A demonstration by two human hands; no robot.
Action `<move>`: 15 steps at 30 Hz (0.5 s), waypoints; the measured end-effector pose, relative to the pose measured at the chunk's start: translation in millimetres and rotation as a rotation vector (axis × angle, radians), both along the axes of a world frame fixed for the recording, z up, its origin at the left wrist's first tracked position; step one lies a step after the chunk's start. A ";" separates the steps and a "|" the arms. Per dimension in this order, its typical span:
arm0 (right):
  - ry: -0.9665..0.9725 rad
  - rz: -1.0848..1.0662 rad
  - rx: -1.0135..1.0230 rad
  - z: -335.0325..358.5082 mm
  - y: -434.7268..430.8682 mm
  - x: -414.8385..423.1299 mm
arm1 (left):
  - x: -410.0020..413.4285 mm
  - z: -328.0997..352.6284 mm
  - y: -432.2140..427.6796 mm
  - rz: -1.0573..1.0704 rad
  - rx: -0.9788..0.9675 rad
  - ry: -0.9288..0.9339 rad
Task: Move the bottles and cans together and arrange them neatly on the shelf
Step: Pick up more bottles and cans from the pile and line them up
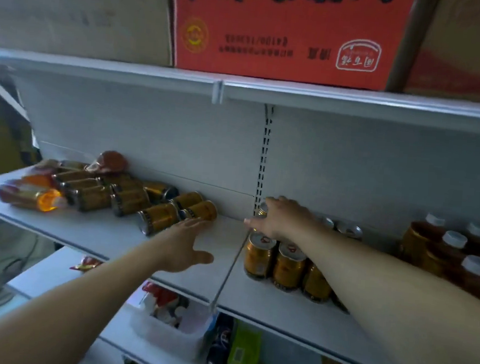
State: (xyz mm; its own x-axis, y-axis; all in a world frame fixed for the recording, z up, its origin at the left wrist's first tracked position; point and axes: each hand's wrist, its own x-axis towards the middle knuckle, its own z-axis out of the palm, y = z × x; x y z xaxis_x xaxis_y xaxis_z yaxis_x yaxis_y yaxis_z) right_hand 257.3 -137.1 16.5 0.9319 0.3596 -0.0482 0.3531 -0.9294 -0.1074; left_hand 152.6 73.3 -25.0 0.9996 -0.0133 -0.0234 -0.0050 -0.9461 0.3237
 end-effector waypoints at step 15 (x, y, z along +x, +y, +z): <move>0.038 0.117 0.048 -17.5 286.5 -19.5 | -70.1 6.4 273.0 0.224 0.035 0.094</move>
State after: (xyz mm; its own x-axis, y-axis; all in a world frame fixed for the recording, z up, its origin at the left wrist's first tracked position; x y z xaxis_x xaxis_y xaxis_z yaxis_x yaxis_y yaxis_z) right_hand 237.7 149.4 -1.0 0.8813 0.4685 -0.0623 0.4538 -0.8755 -0.1659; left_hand 82.5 346.3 -18.6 0.9709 0.2109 -0.1134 0.2349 -0.9307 0.2803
